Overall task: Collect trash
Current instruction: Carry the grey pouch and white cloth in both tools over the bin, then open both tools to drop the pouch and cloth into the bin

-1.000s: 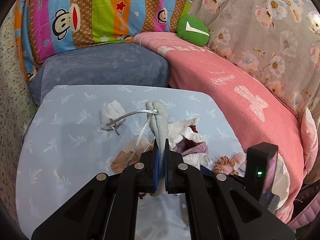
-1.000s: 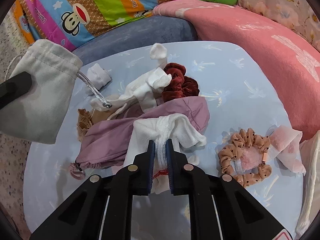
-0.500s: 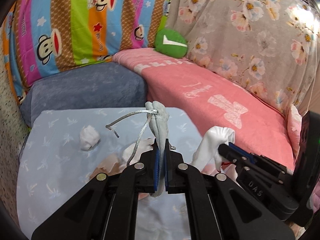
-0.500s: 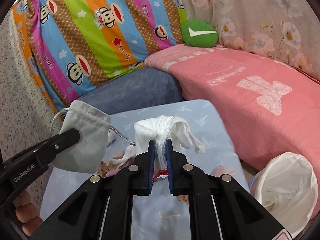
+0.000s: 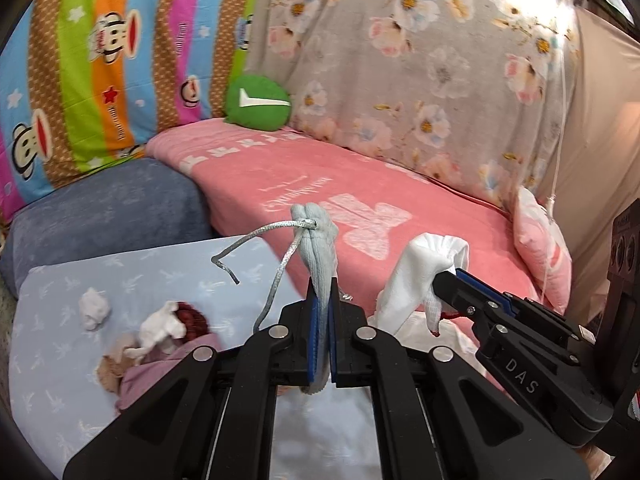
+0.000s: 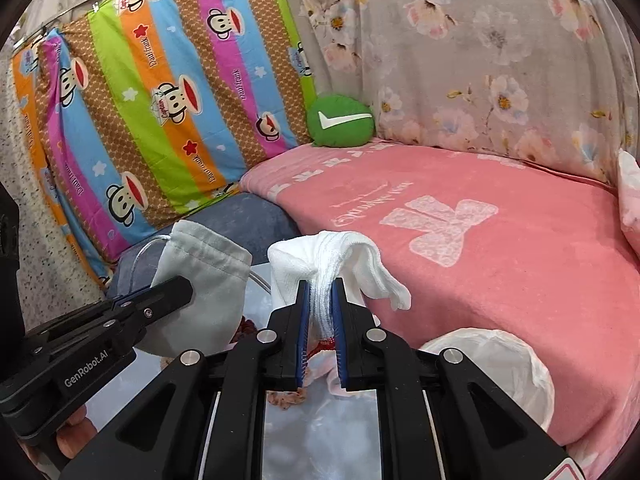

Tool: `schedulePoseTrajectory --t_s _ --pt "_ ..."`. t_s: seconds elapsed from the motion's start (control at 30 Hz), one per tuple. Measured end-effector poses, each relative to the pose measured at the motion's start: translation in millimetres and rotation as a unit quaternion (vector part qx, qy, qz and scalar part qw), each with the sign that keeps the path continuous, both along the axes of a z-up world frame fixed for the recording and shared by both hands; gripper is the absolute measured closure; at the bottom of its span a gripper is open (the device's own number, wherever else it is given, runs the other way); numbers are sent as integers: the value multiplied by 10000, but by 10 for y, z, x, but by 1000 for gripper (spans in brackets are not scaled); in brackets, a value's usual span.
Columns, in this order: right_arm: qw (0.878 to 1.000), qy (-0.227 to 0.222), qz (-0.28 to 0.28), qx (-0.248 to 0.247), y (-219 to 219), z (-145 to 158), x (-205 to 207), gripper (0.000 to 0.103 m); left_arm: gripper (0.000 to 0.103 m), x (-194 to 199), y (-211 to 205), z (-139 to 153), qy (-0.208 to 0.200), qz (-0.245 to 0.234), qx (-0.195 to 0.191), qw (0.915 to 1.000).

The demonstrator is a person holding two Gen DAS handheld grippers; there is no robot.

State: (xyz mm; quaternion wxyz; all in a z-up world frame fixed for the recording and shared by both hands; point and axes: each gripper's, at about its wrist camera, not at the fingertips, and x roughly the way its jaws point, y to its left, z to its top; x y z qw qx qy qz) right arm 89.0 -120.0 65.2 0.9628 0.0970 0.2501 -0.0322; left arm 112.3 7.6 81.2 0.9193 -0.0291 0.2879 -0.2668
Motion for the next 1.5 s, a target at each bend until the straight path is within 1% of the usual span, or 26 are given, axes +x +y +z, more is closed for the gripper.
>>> schedulePoseTrajectory --t_s 0.27,0.47,0.67,0.73,0.77,0.83,0.87,0.9,0.93,0.97,1.0,1.03,1.27,1.5 --pt "9988 10 -490 21 -592 -57 -335 92 99 -160 -606 -53 72 -614 89 9980" --pt "9969 96 -776 53 -914 -146 -478 92 99 -218 -967 -139 207 -915 217 9954" --pt "9948 174 -990 141 -1159 -239 -547 91 97 -251 -1191 -243 352 -1135 256 9926" --pt "9942 186 -1039 182 -1217 -264 -562 89 97 -264 -1248 -262 359 -1177 282 9920" --pt "9939 189 -1071 198 -1246 -274 -563 87 97 -272 -1276 -269 368 -1188 293 9918" --pt "9931 185 -1136 215 -1283 -291 -568 86 97 -265 -1306 -280 422 -1242 294 9909" --pt "9930 177 -1148 234 -1298 -298 -572 81 93 -260 -1321 -285 444 -1239 309 9908" --pt "9925 161 -1184 243 -1304 -299 -580 75 89 -256 -1323 -289 449 -1220 320 9910" --pt "9924 145 -1200 247 -1317 -296 -583 72 75 -247 -1328 -292 435 -1170 343 9916" --pt "9923 124 -1205 250 -1324 -290 -587 69 56 -249 -1318 -286 405 -1093 359 9925" --pt "9923 113 -1209 250 -1324 -285 -590 69 50 -254 -1299 -276 358 -1009 346 9936" --pt "9924 104 -1202 253 -1328 -279 -592 69 45 -257 -1280 -274 321 -950 327 9944" --pt "9932 93 -1125 268 -1295 -272 -571 63 45 -192 -1207 -271 350 -751 321 9960" --pt "9948 144 -972 266 -1149 -305 -518 62 45 -153 -1048 -278 381 -611 259 9971"
